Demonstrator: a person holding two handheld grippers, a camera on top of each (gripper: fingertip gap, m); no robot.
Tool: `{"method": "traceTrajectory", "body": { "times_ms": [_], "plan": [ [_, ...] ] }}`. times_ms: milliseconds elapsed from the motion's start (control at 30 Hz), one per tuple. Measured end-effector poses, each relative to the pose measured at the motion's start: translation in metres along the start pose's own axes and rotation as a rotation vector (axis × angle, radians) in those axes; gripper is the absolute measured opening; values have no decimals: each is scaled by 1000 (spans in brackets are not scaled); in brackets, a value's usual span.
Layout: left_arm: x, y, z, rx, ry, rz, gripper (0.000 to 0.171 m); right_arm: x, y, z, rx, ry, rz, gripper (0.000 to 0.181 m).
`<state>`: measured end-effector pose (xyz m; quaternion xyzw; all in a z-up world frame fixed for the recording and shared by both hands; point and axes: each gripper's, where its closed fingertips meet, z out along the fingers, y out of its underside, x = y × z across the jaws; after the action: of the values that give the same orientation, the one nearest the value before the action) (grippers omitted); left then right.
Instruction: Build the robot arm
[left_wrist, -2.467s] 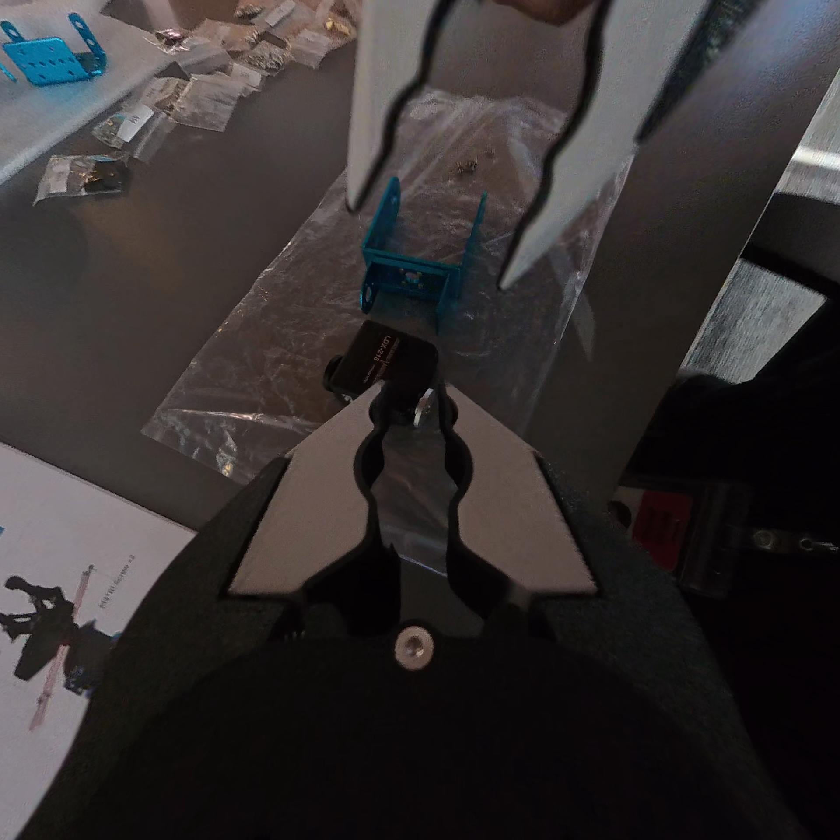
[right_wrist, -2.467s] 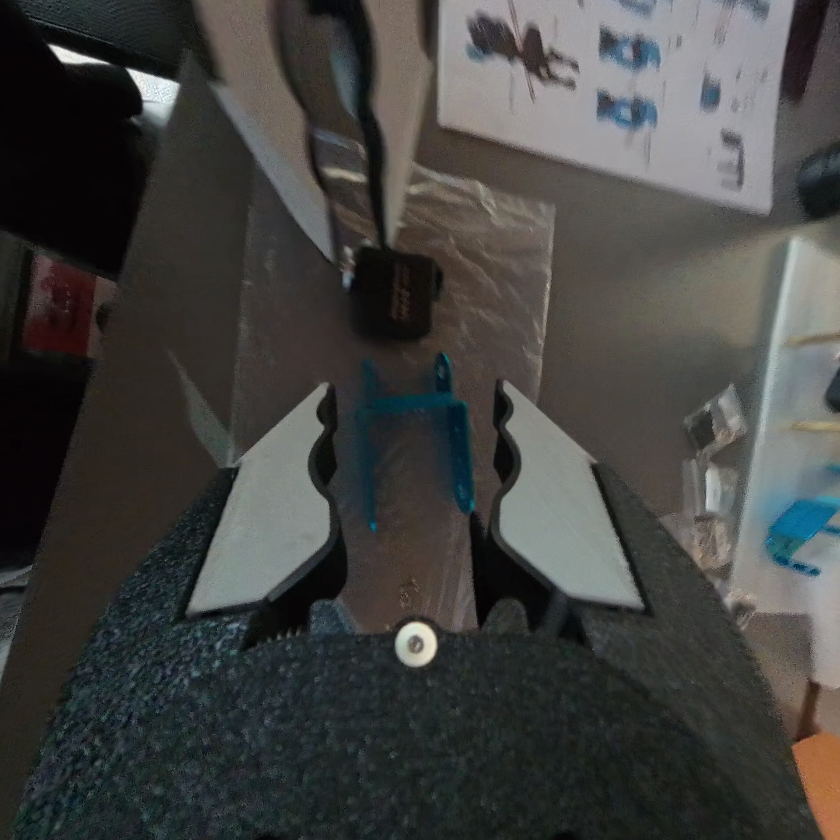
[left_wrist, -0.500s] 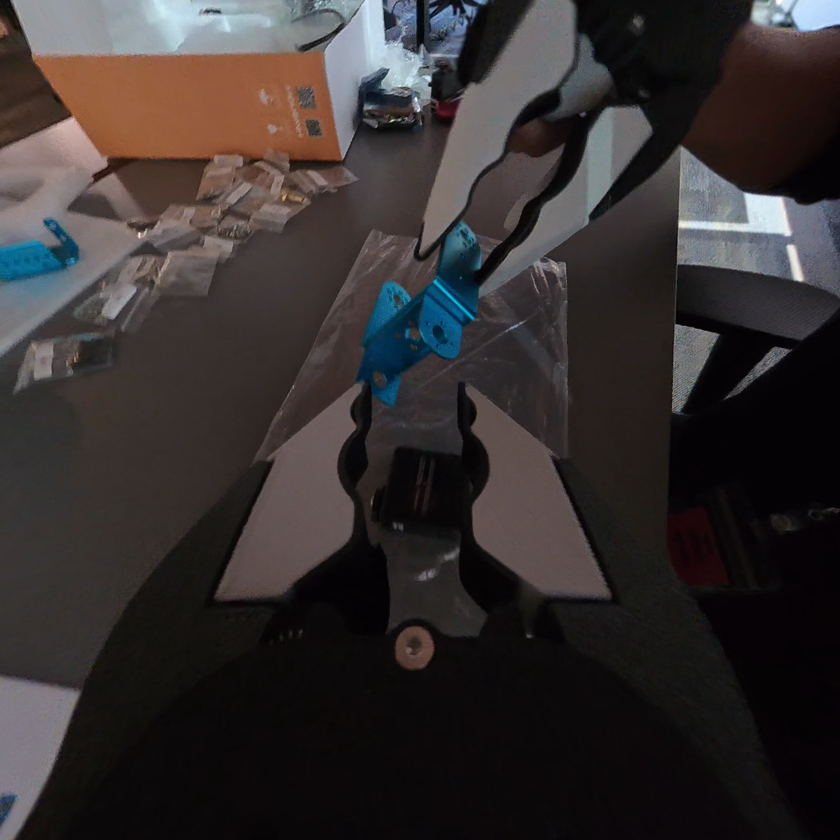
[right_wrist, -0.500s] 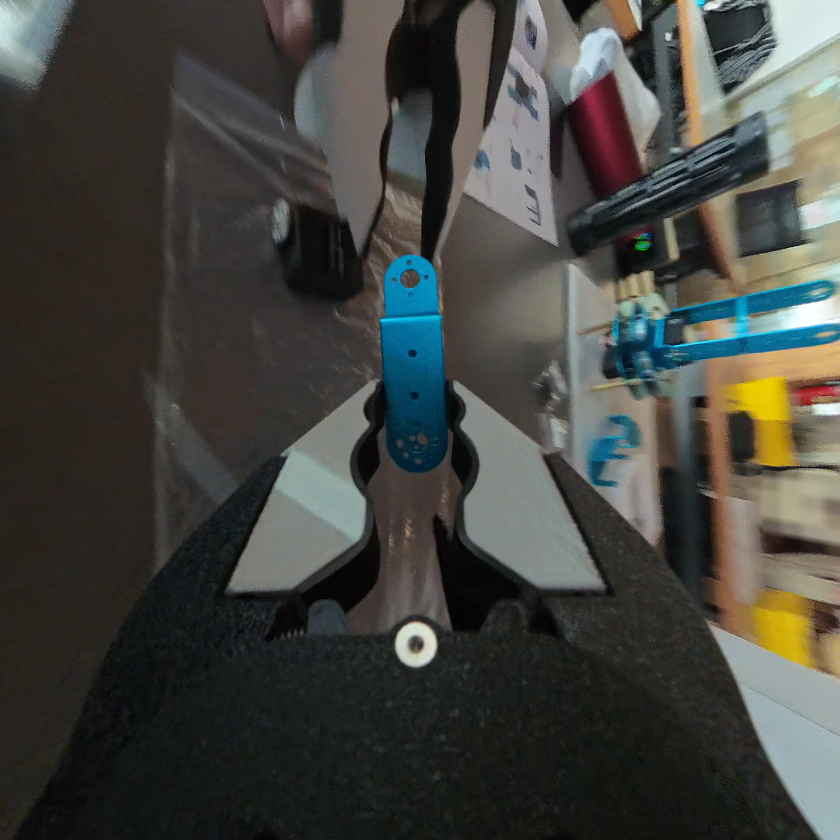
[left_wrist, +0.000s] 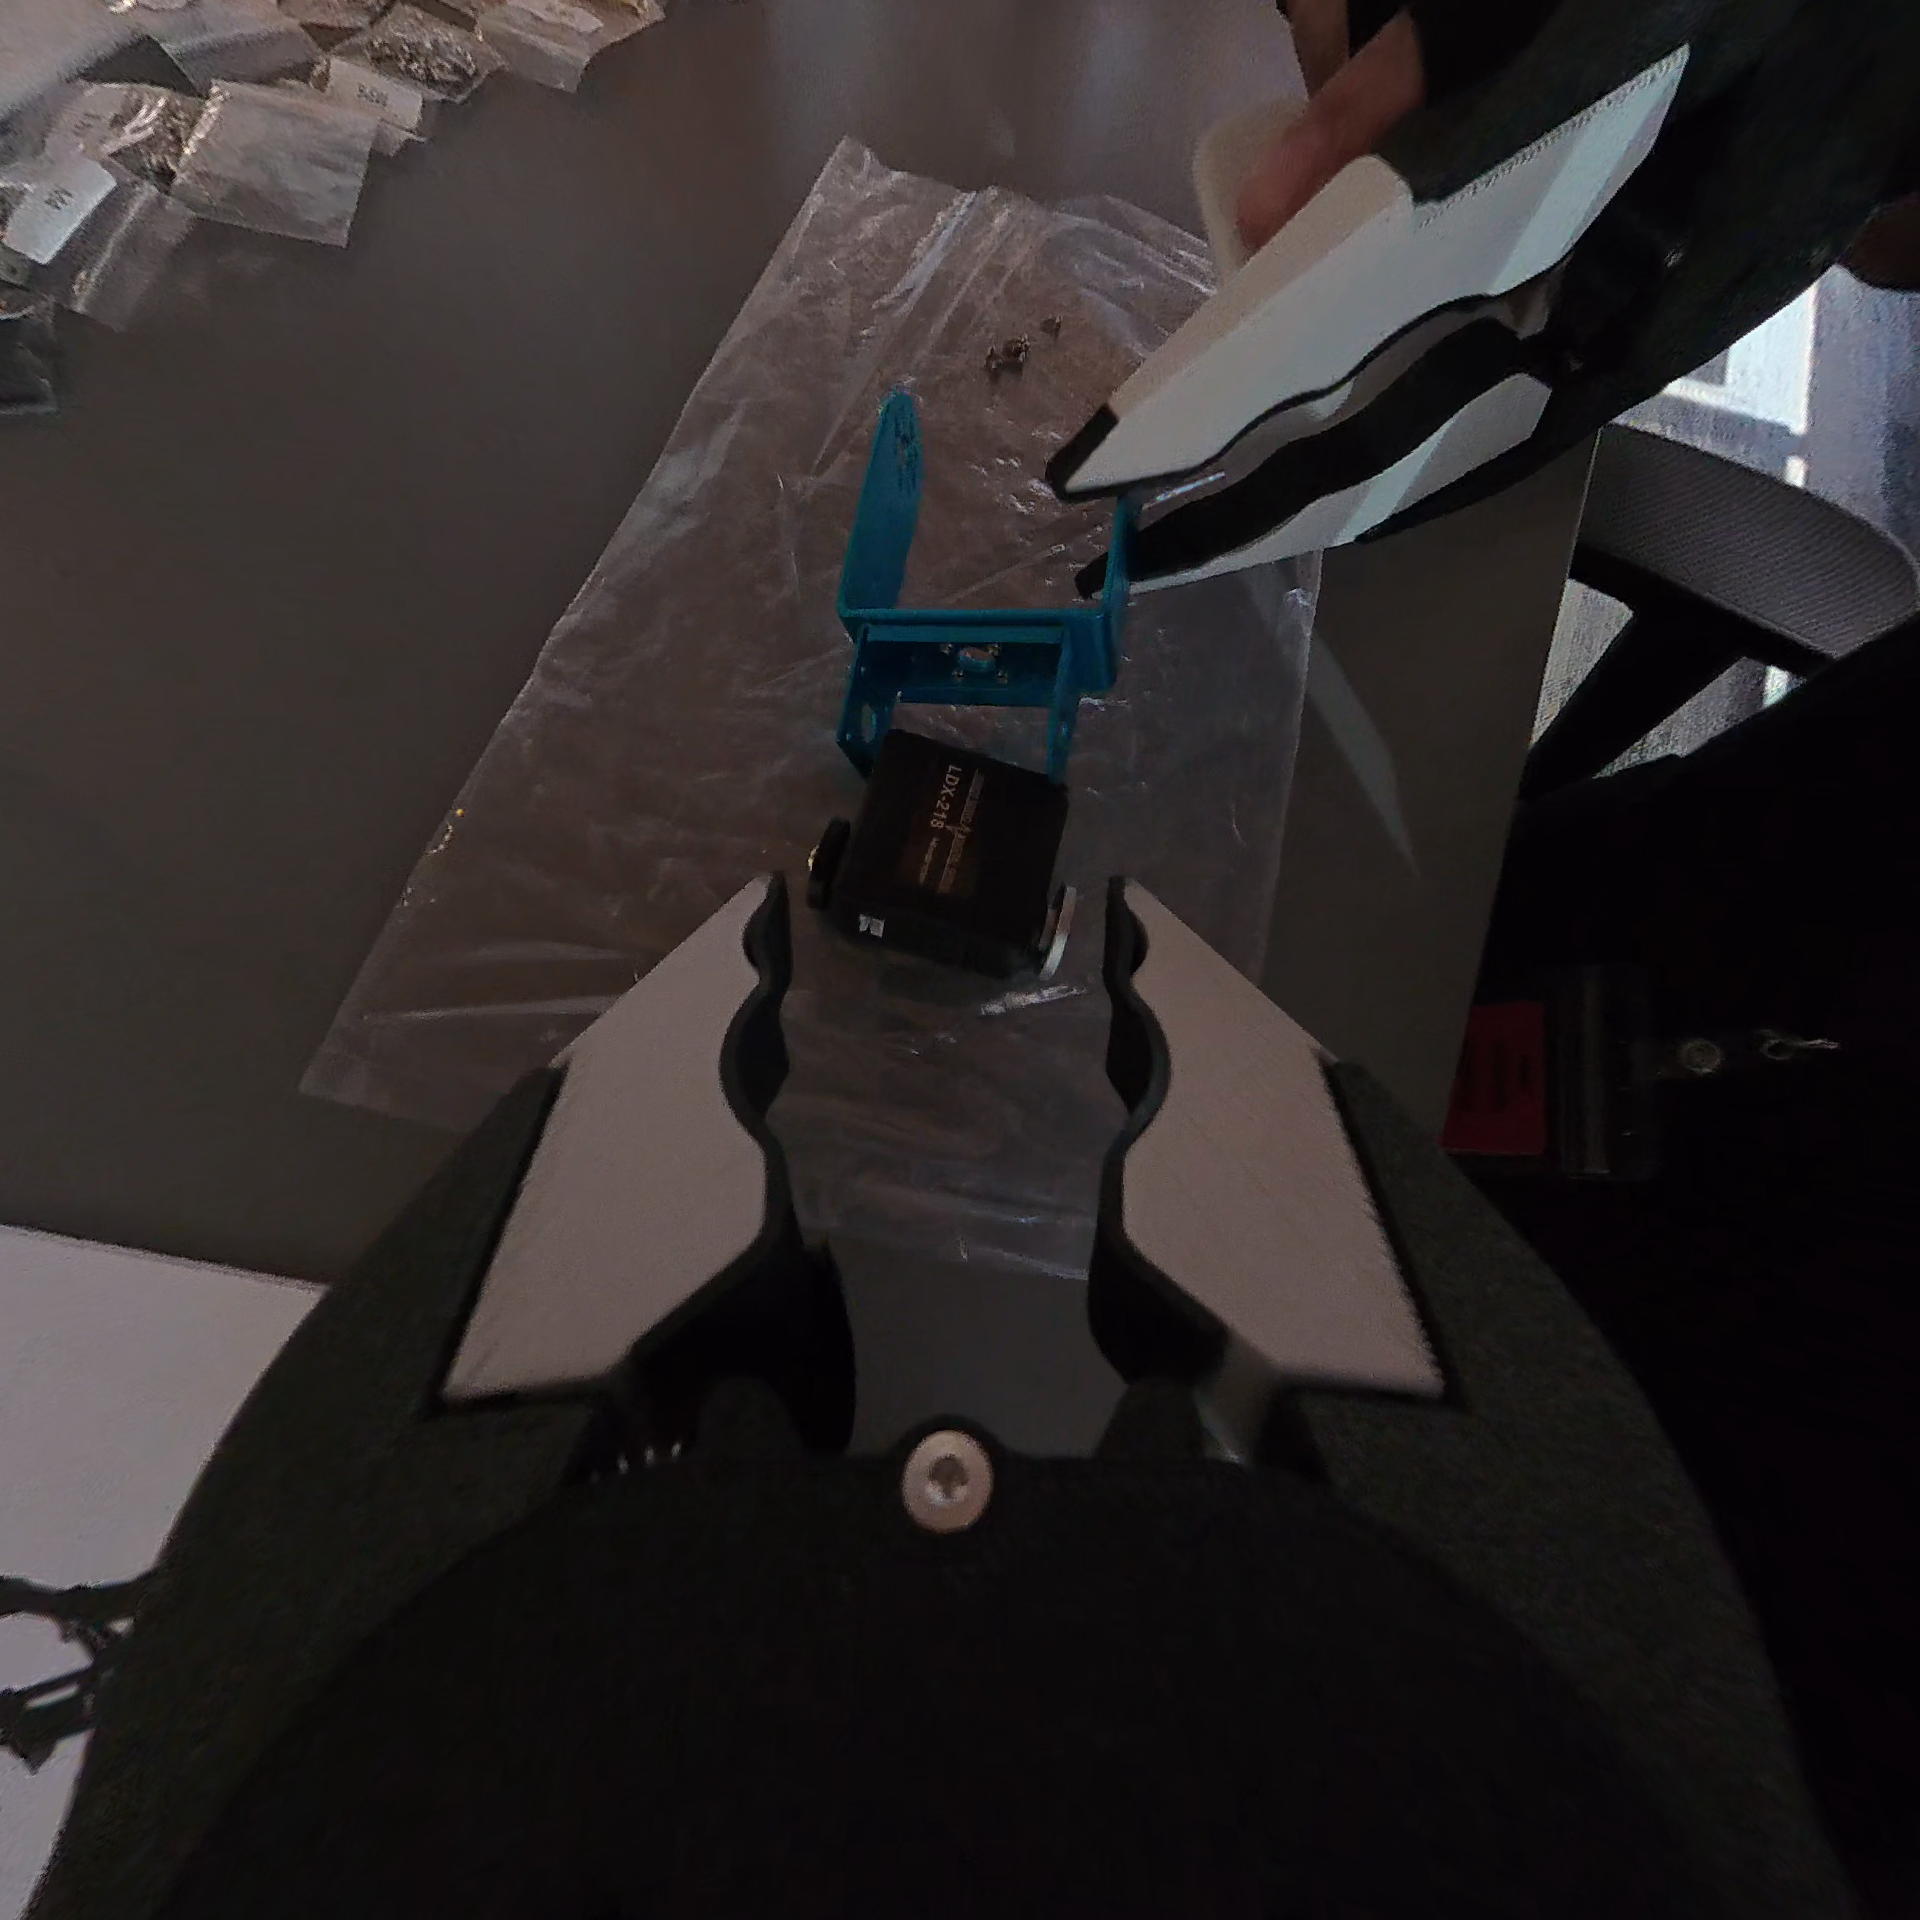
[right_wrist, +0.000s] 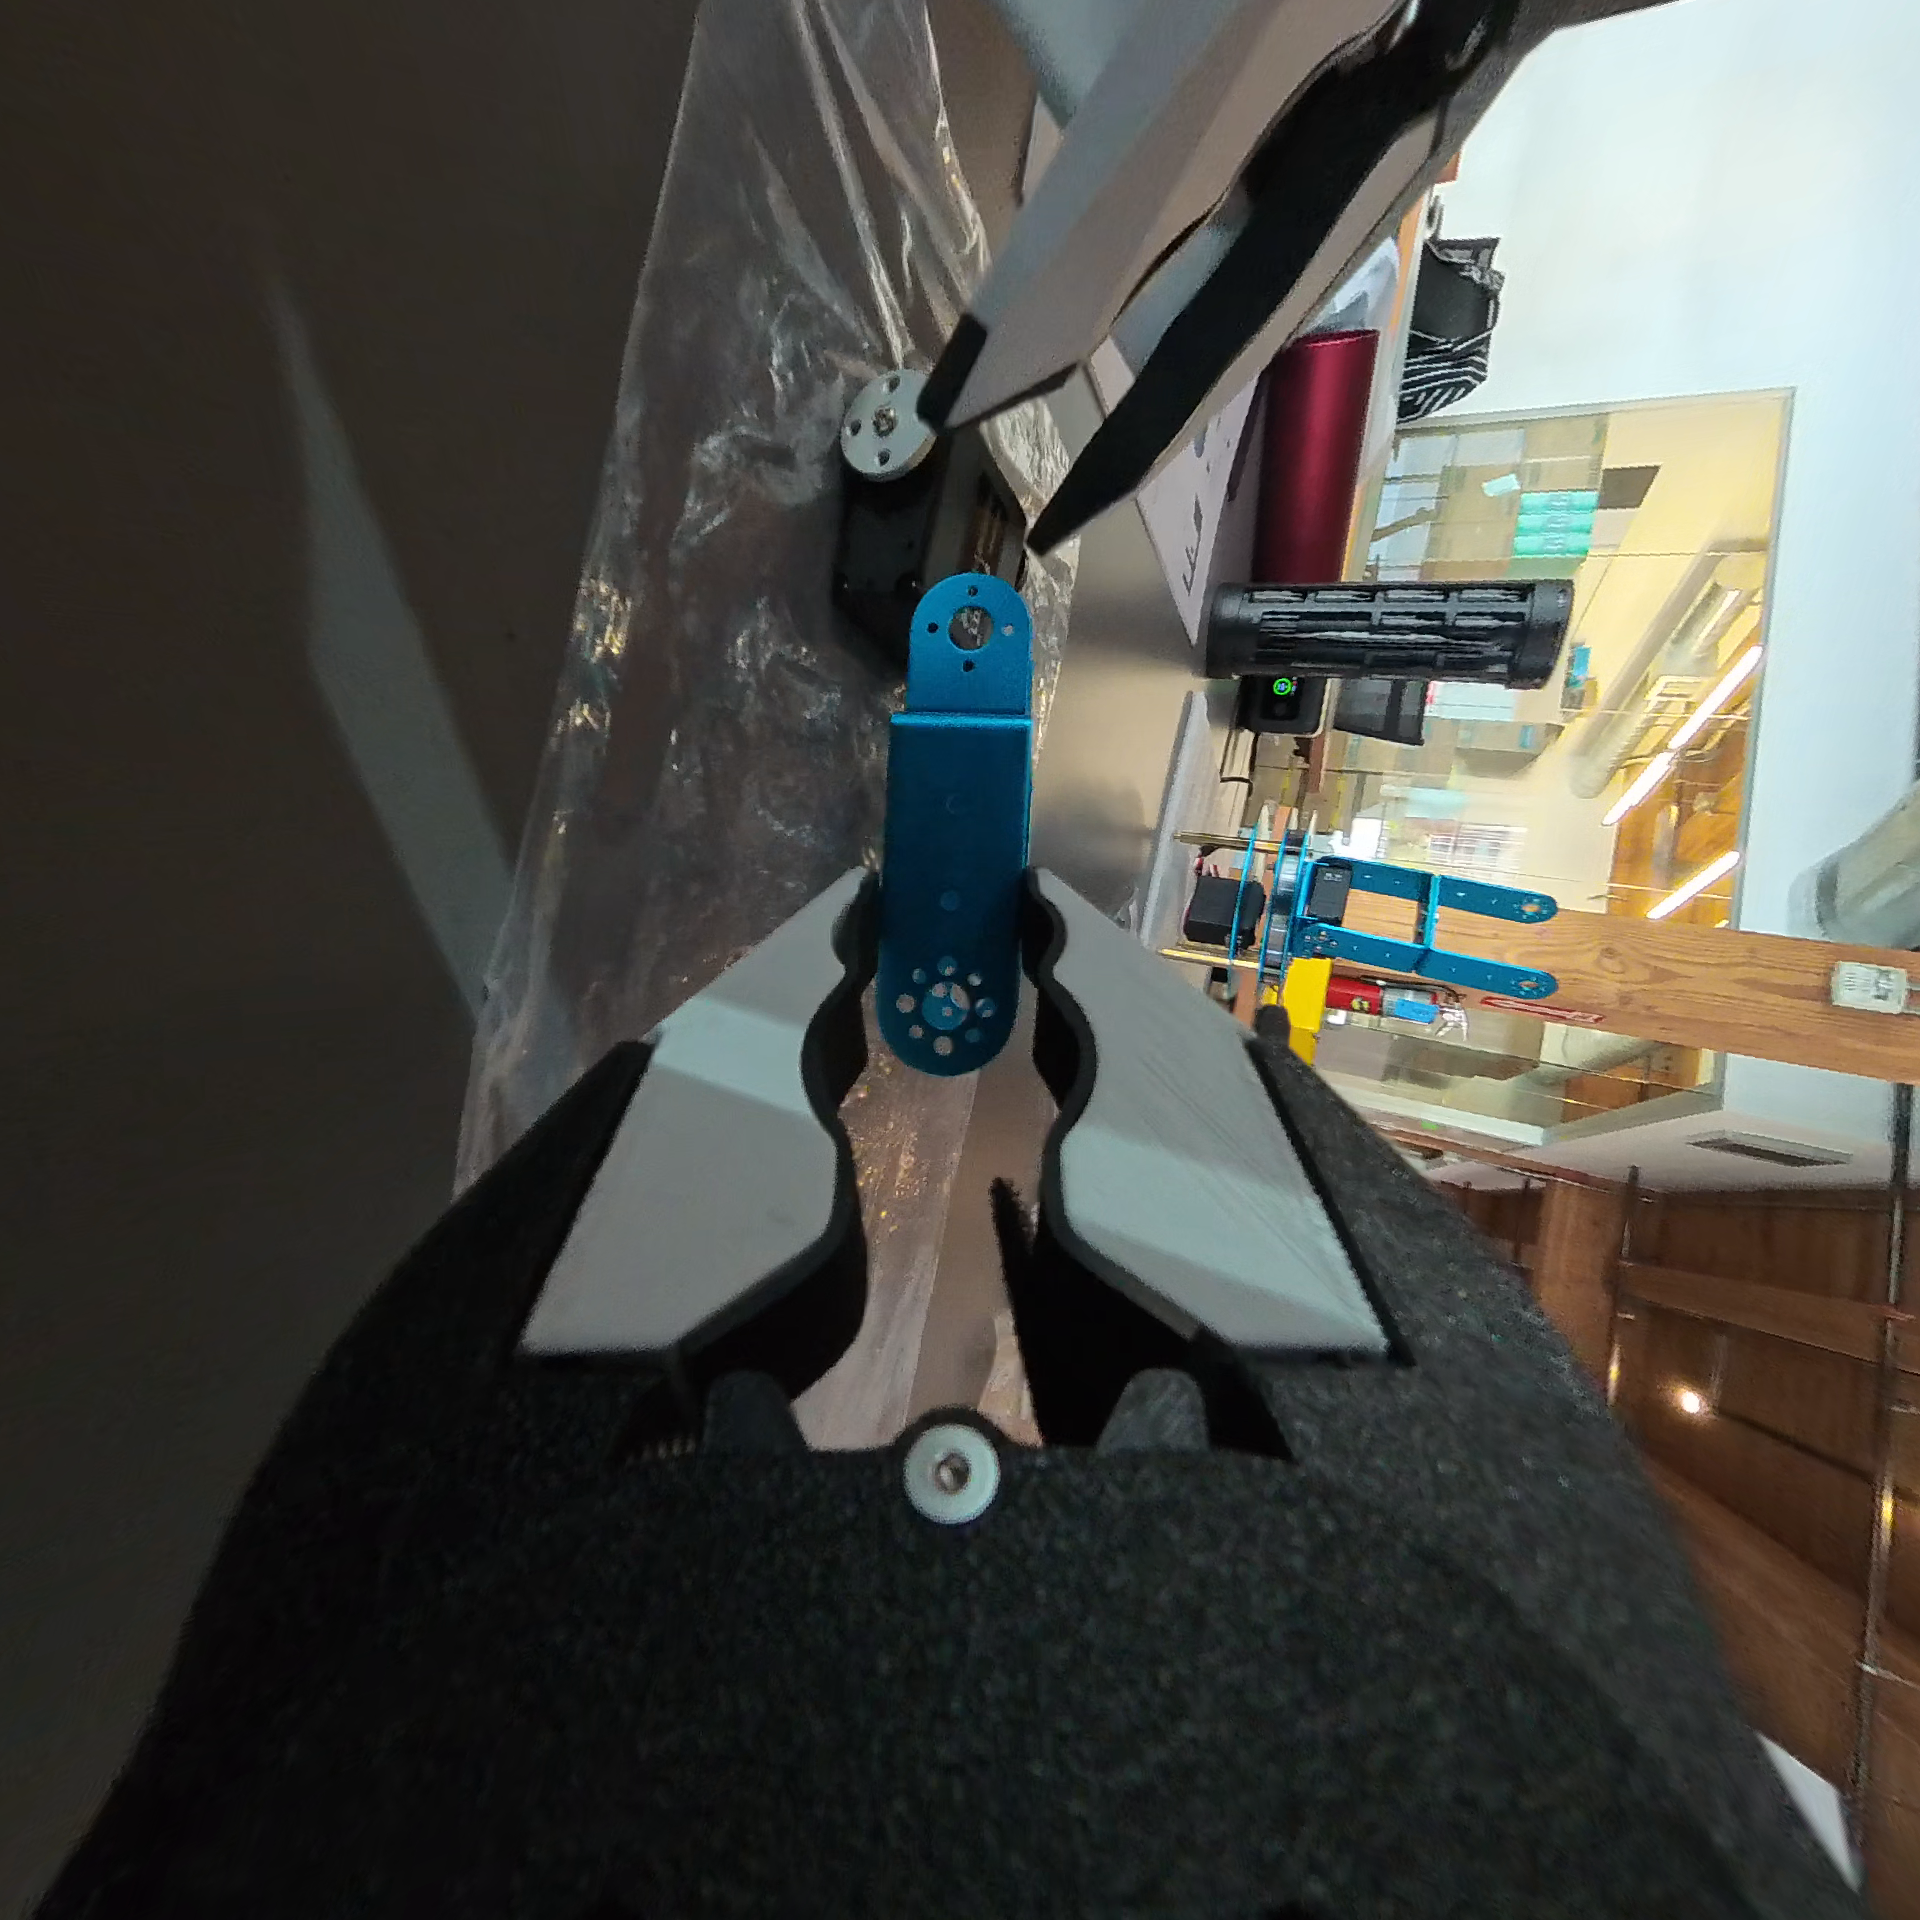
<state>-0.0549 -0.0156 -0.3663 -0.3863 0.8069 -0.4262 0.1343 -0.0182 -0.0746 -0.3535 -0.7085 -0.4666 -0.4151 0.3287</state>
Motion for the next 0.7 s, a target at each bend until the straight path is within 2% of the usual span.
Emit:
{"method": "traceTrajectory", "body": {
  "times_ms": [200,333,533,700],
  "plan": [
    [-3,10,6,-79,-38,79,59,-13,2,-3,-7,-94,12,29],
    [-2,10,9,-84,-35,102,54,-22,1,-5,18,-159,34,26],
    [-8,9,10,-84,-76,94,54,-26,-3,-8,68,-176,25,23],
    [-11,5,13,-89,-88,101,53,-24,-2,-4,98,-226,139,26]
  ]
}}
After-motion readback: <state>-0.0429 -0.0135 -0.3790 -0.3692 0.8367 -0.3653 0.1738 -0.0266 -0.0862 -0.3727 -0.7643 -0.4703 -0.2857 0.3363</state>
